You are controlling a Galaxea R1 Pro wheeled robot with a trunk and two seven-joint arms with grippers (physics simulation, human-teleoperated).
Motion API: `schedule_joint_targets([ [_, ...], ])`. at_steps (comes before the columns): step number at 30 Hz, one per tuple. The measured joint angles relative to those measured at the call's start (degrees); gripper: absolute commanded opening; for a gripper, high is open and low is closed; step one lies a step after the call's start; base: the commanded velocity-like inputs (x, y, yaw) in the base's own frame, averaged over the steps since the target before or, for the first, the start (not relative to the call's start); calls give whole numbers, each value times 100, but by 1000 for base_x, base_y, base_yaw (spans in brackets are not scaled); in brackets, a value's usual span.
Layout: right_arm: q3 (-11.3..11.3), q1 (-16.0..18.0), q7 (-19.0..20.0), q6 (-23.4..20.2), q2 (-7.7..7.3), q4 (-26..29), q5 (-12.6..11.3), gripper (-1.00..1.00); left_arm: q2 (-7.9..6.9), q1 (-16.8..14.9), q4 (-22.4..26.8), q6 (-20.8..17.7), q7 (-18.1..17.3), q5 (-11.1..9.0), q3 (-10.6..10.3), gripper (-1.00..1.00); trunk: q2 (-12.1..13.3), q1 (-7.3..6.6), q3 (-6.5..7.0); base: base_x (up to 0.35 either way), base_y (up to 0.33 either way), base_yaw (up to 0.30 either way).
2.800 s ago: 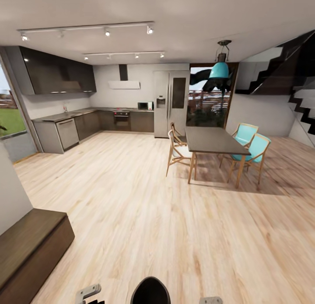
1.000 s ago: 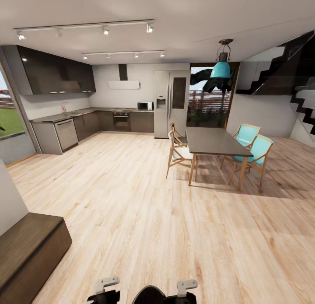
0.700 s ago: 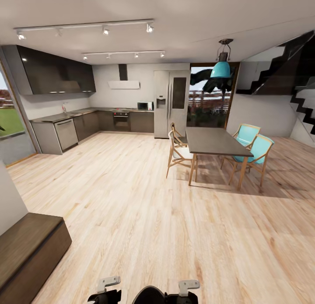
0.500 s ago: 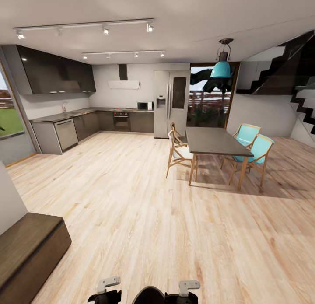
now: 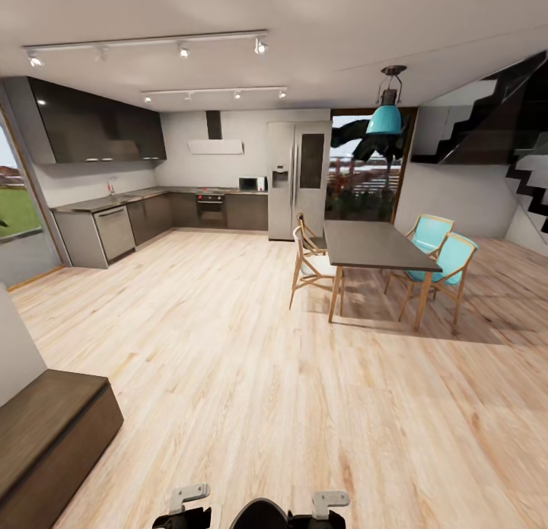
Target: Place each of the two pumpkins and all three candles from the living room inside a cabinet in the living room (use any cabinet), then make sure every cabinet is closed, and position the cauldron so it is next to a table in the living room.
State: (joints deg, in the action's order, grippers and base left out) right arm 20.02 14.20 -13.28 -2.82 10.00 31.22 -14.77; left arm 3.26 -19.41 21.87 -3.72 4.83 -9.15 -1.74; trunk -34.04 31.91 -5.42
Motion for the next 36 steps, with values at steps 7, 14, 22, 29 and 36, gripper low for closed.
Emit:
schedule_joint_targets([
  [7,0,0,8,35,0,-18,2,100,0,0,-38,0,-2,-2,0,100,-282,154,-126,0,0,0],
  [14,7,0,8,105,0,-25,8,100,-4,0,-110,9,-248,3,0,100,-563,308,-253,0,0,0],
  [22,7,0,8,115,0,-26,8,100,-4,0,-108,8,-393,6,-71,100,-885,484,-397,0,0,0],
  [29,7,0,8,115,0,-25,8,100,1,0,-115,8,-396,-2,-88,100,-1166,638,-523,0,0,0],
  [36,15,0,26,115,0,-25,9,100,2,0,-116,8,-419,-2,-92,100,-1447,792,-649,0,0,0],
])
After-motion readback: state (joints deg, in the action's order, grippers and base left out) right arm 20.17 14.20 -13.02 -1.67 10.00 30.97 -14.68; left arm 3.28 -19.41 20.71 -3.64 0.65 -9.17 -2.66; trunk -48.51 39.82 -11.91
